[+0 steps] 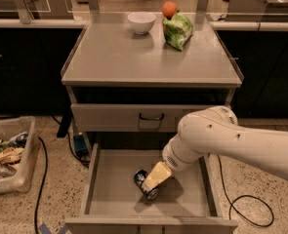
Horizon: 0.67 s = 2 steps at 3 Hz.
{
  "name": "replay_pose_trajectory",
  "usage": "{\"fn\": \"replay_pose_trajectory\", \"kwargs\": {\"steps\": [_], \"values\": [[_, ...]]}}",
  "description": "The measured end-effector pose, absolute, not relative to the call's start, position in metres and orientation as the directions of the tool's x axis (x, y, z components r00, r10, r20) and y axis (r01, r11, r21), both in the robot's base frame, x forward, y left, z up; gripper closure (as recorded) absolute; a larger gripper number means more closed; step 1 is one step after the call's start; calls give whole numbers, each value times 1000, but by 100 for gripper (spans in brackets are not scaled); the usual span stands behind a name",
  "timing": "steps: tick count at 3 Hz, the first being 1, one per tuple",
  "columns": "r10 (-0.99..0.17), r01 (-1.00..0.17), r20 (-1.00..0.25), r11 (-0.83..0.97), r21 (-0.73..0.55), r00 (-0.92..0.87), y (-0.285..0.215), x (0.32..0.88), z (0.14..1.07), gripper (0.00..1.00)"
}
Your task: Pick pepsi can from middle drawer and place on counter
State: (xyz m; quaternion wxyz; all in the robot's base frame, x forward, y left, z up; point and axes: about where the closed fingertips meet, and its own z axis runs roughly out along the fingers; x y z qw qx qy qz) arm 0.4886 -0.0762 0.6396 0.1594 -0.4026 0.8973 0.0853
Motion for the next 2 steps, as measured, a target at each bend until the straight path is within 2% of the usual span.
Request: {"fn": "replay_pose_trajectory", "kwargs": {"steps": [2], "values": [[-708,-760,-352,650,14,-612,-57,490,625,0]]}}
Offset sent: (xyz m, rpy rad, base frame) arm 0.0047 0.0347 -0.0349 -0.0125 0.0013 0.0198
